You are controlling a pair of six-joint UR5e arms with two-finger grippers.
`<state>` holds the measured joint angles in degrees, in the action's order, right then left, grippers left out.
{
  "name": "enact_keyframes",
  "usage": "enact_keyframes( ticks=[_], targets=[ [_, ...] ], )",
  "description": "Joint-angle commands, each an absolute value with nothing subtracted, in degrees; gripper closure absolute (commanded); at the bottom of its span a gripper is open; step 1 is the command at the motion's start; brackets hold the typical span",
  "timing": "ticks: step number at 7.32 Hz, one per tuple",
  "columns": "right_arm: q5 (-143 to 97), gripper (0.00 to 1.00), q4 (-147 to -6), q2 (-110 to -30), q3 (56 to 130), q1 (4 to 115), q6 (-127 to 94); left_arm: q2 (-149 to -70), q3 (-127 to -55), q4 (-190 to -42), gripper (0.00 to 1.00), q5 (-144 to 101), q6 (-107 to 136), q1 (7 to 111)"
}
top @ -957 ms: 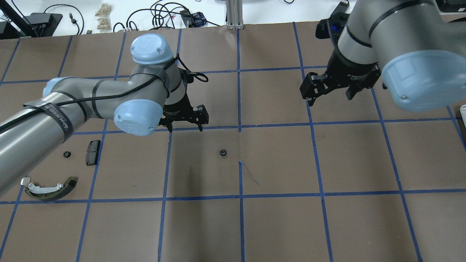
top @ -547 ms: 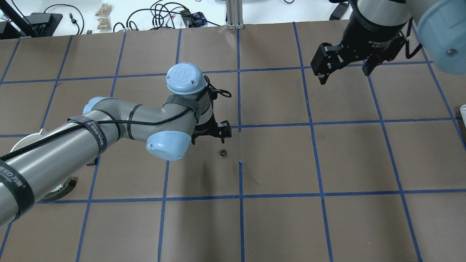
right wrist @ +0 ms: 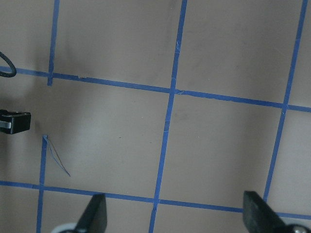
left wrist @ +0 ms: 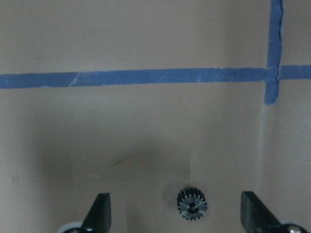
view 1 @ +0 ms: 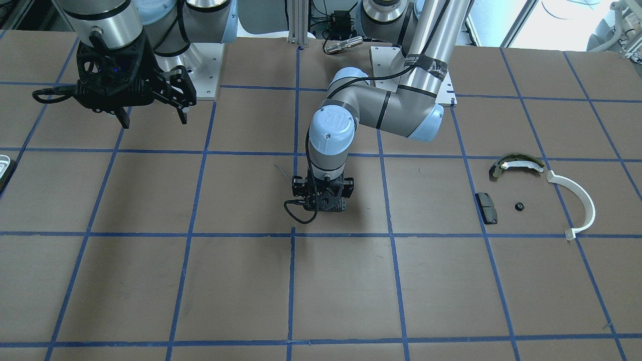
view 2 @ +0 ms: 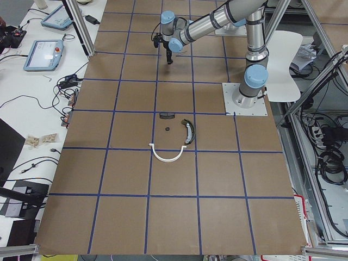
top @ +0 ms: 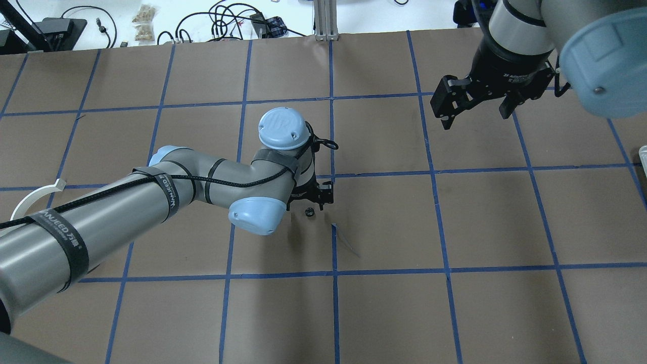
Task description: Place bearing gear from tray to pile
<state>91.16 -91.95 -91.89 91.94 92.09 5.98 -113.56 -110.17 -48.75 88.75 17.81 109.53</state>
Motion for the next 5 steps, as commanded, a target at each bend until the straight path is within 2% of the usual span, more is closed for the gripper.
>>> enact_keyframes(
  ticks=[1, 2, 3, 5],
  targets=[
    [91.05, 0.0, -92.63, -91.93, 92.2, 92.02, 2.75, -114.26, -110.39, -48.78, 0.34, 88.68, 17.93, 110.3],
    [90.88, 0.0, -94.29, -91.93, 92.2, 92.11, 1.07, -114.69, -110.39, -48.69, 0.81, 88.68, 17.93, 110.3],
    [90.97, 0.0, -94.13, -91.85, 92.2, 91.94, -0.95, -114.78, -110.39, -48.69, 1.0, 88.68, 17.84, 110.3],
    [90.88, 0.0, -94.31, -91.85, 92.2, 91.67, -0.97, -113.22, -109.6, -49.56, 1.0, 88.94, 16.79, 109.08]
  ],
)
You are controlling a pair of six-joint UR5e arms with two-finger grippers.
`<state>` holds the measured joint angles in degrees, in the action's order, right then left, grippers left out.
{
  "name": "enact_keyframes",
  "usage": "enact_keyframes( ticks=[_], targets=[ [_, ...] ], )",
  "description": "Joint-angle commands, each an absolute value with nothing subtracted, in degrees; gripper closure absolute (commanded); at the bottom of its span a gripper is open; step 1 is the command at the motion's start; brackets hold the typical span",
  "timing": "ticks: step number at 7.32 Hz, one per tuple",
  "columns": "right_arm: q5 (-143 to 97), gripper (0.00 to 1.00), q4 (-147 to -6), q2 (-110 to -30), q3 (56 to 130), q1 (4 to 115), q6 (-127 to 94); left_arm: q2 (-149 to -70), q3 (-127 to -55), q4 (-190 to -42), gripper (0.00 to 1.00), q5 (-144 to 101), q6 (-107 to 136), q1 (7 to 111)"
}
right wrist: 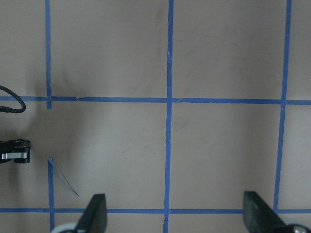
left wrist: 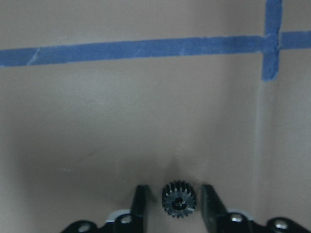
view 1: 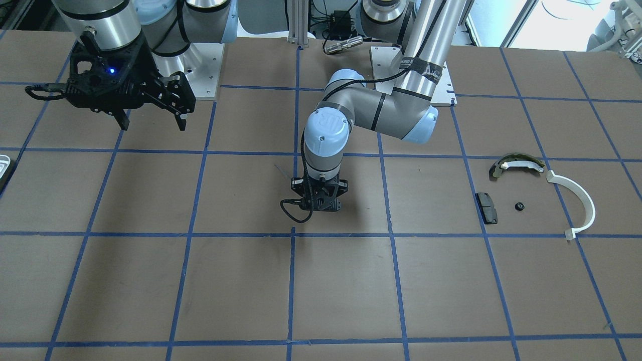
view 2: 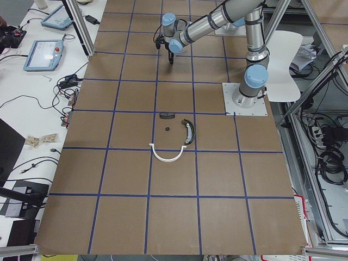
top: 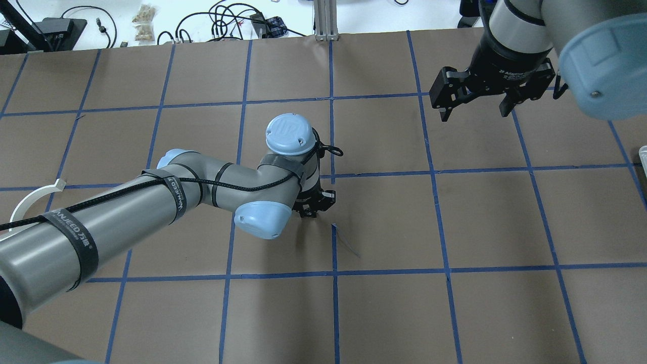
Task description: Place bearing gear from tray to pile
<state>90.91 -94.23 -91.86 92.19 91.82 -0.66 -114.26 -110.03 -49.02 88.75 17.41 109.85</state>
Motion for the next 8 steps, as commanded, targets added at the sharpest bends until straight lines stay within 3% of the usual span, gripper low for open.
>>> enact_keyframes(
  ticks=[1, 5, 8],
  targets=[
    [90.88, 0.0, -94.48, -91.76, 92.2, 91.58, -0.71, -112.59, -109.25, -50.35, 1.0, 89.03, 14.96, 106.37],
    [87.3, 0.0, -94.66, -91.76, 92.2, 91.06, -0.88, -108.73, -101.09, -67.73, 1.0, 92.87, -11.85, 82.51],
    [87.19, 0.0, -94.4, -91.84, 92.2, 90.97, -0.53, -109.24, -101.34, -67.15, 1.0, 93.78, -23.33, 64.38]
  ],
)
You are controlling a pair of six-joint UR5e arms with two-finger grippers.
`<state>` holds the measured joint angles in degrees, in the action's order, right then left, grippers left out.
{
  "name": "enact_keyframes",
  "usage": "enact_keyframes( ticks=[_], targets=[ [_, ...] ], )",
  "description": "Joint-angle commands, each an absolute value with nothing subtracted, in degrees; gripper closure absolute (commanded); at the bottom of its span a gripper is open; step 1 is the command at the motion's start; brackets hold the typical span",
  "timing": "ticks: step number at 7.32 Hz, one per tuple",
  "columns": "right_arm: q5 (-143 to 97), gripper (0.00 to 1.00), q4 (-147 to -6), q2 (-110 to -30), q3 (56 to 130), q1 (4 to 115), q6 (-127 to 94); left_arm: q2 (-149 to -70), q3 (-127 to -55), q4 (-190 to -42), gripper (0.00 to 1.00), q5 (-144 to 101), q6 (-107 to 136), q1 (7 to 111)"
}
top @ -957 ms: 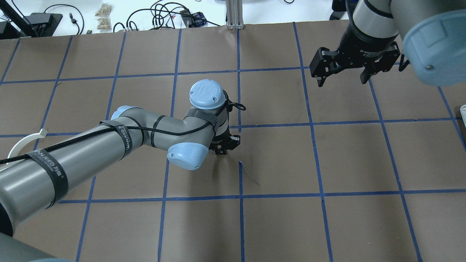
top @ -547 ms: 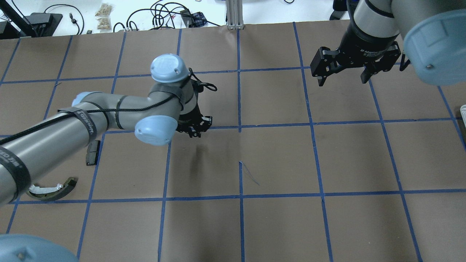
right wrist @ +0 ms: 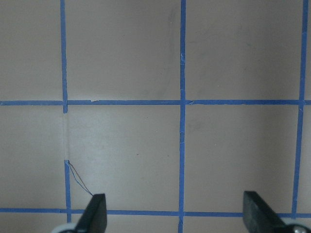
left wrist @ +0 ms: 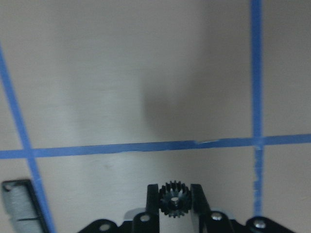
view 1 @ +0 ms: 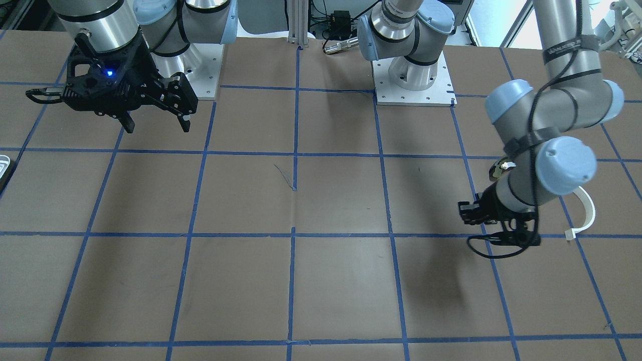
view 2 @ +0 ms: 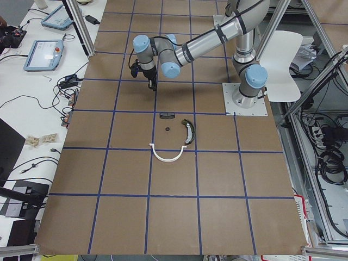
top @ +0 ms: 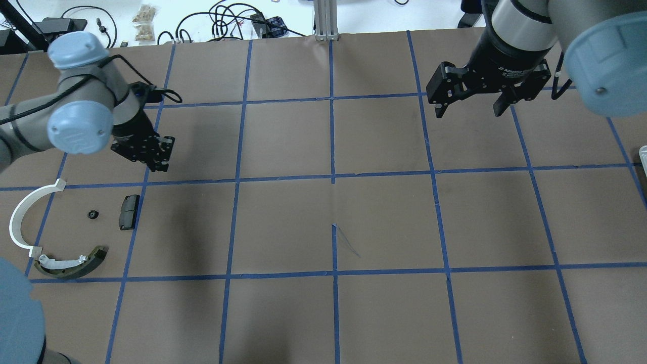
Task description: Place bearing gear from tray to pile
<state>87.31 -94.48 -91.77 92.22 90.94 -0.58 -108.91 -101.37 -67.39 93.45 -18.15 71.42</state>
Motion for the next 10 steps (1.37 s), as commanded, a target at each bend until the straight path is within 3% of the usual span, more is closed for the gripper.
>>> enact_keyframes(
  ticks=[1, 3, 10],
  targets=[
    [87.19, 0.0, -94.39, -91.85, 92.28, 90.97, -0.35, -109.86, -101.34, -66.97, 1.0, 93.78, -26.95, 59.55],
    [87.54, 0.0, -94.39, -91.85, 92.29, 90.88, -0.26, -111.53, -101.6, -66.62, 1.0, 93.6, -32.49, 51.36],
    [88.15, 0.0, -94.13, -91.93, 92.37, 90.88, -0.18, -115.75, -101.51, -66.62, 1.0, 93.6, -33.57, 49.84]
  ],
)
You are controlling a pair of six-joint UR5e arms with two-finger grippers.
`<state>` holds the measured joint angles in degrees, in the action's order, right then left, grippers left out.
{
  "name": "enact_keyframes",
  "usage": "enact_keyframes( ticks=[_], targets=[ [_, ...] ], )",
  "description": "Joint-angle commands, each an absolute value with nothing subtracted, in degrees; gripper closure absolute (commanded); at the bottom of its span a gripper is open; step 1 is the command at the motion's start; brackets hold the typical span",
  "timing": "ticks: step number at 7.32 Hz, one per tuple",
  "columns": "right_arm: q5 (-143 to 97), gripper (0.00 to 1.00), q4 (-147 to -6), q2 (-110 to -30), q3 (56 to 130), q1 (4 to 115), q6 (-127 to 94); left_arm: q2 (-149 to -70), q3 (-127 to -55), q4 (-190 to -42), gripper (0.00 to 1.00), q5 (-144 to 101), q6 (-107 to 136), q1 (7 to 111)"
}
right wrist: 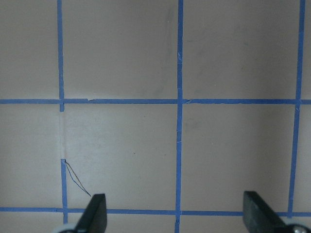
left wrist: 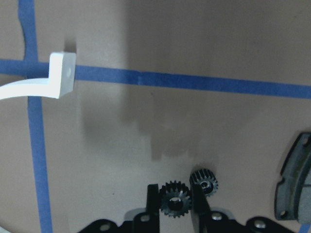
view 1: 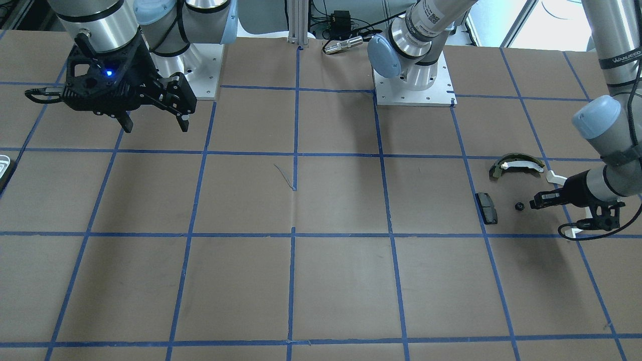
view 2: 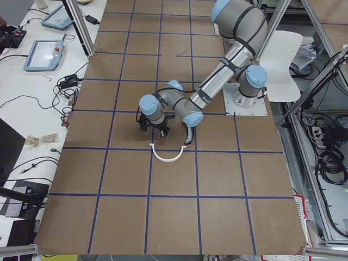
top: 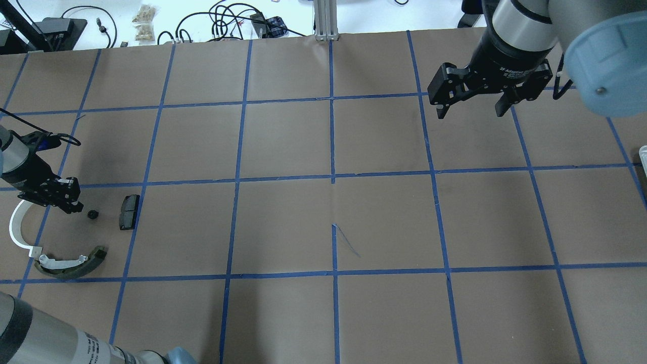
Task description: Place bearing gear from tray to pile
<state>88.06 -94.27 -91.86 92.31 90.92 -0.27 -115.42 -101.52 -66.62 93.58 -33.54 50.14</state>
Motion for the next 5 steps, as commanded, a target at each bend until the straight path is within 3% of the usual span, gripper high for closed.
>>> enact_keyframes(
  ticks=[1, 2, 4, 5],
  targets=[
    [88.07, 0.0, -94.22, -92.19, 92.81, 90.88, -0.26, -115.84, -101.6, -66.71, 0.82, 93.78, -33.57, 49.83],
    [88.07, 0.0, -94.22, -92.55, 93.33, 90.79, -0.18, -115.84, -101.6, -66.71, 0.43, 93.87, -33.57, 49.83],
    [88.15, 0.0, -94.22, -92.55, 93.34, 90.79, -0.09, -115.75, -101.6, -67.58, 0.05, 93.95, -33.4, 49.92],
    [88.07, 0.0, -94.22, -92.55, 93.34, 90.79, -0.17, -114.62, -101.34, -68.11, 0.0, 93.87, -33.4, 50.01]
  ],
)
